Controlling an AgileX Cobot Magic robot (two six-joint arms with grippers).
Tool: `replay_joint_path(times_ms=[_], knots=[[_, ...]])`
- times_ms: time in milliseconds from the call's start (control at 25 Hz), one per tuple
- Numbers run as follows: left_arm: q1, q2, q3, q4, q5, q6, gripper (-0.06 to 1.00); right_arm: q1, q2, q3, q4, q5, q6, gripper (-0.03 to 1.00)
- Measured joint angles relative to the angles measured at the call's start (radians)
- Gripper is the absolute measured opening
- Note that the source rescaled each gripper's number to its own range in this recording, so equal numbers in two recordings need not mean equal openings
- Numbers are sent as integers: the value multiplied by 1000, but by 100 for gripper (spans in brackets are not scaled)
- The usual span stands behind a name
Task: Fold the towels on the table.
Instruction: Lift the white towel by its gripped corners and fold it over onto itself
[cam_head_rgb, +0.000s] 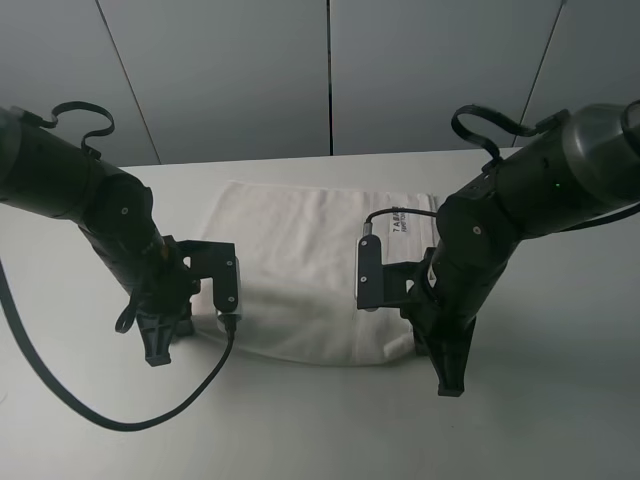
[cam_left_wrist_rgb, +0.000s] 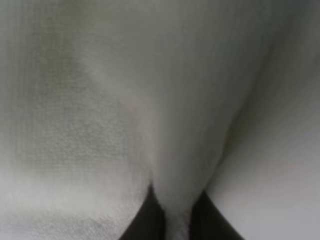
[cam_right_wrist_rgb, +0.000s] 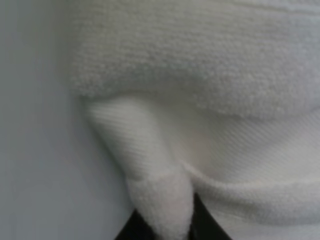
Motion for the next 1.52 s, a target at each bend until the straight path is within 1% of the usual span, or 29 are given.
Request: replay_joint_path(times_ms=[160,280,400,560,720,800,880,960,1080,1200,1360,1440,1520], knots=[[0,0,-3,4,13,-13,0,0,-15,0,3,0,7,0],[0,-4,-3,6,31,-20,0,0,-42,9,33,7,18,0],[0,-21,0,-23,85,-24,0,0,-85,15,61,64,20,0],[0,-77,7,-80,181,-24,0,2,-139,17,98,145,23,0],[0,-133,7,-114,268,-24,0,2,-194,17,178,222,13,0],[0,-159,8,-116,291,-27,0,2,-224,18,221,252,5,0],[0,-188,9,-116,293,-50,0,2,-254,19,254,274,9,0],[0,-218,9,-116,284,-87,0,2,-290,19,269,278,51,0],[0,-266,9,-116,230,-167,0,2,-332,19,272,257,152,0],[0,-295,9,-116,180,-232,0,2,-355,17,272,227,291,0],[0,-302,9,-116,147,-317,0,2,-357,-24,268,223,446,0],[0,-302,9,-116,118,-375,0,2,-357,-52,245,219,525,0],[0,-302,9,-116,77,-441,0,2,-357,-70,199,206,616,0]])
